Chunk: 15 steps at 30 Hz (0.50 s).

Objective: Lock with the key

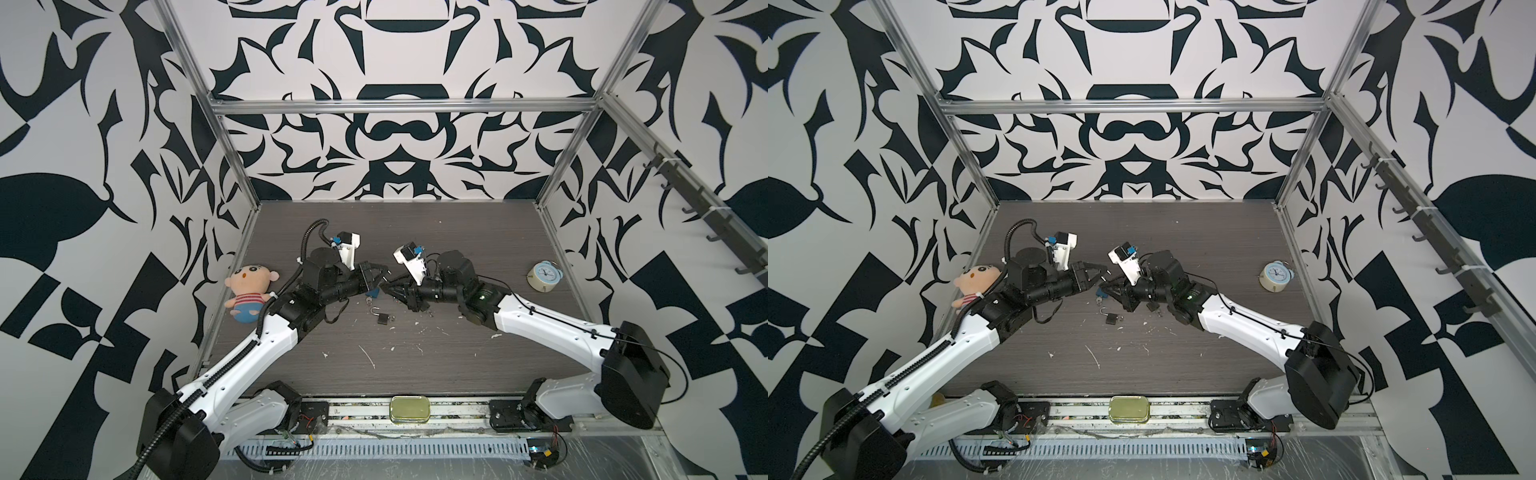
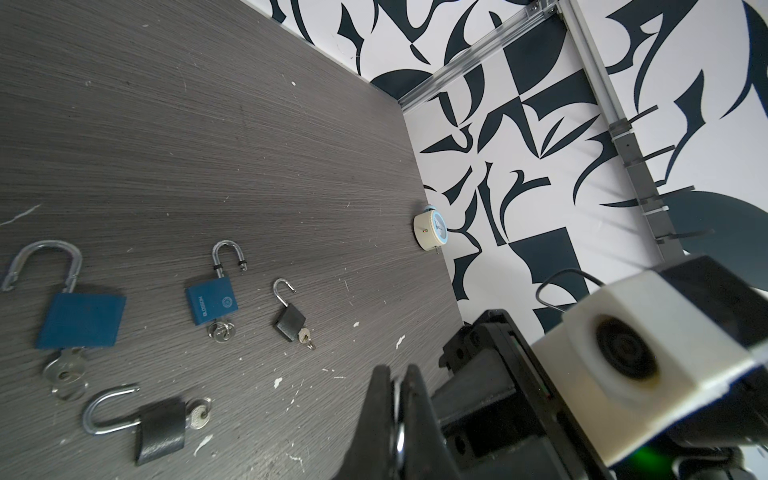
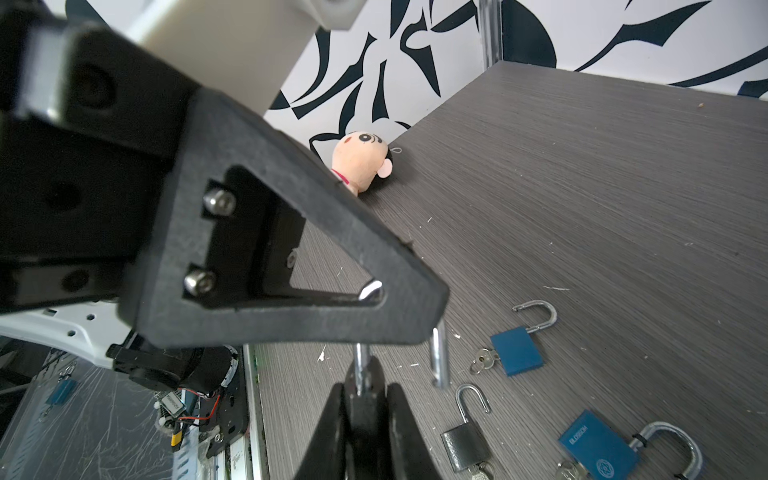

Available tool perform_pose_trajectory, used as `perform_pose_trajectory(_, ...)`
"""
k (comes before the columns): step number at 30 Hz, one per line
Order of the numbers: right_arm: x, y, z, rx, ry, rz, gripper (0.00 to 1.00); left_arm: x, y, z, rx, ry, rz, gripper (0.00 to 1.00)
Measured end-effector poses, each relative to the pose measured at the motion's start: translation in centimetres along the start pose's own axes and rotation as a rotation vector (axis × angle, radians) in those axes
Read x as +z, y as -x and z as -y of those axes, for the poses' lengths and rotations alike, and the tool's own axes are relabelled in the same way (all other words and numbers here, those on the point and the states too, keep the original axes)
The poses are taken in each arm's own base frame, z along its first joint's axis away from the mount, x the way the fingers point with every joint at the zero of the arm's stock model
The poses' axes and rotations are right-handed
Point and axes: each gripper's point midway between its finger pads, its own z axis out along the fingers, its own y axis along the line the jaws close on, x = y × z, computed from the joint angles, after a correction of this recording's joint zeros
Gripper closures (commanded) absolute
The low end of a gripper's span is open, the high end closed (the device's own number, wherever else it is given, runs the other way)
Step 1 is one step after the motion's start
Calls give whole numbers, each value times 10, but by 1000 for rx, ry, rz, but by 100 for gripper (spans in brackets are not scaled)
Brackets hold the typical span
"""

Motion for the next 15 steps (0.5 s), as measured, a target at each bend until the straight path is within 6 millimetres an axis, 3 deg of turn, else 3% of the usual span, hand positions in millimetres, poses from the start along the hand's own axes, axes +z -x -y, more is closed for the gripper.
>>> perform_pose_trajectory(2,0,0,-1,-1,3,-2,100,-2,0,0,1,3,3,99)
perform_pose_trajectory(5,-1,-1,-5,2,15,-22,100,-6,0,-2,18,23,9,70)
perform_pose_trajectory(10,-9,-12,0,49,-11,-118,100,-28,7,0,102,70,69,62)
perform_pose_trajectory(15,-29,-25,-10,101,44,-205,100,-48,10,9,219,61,112,60)
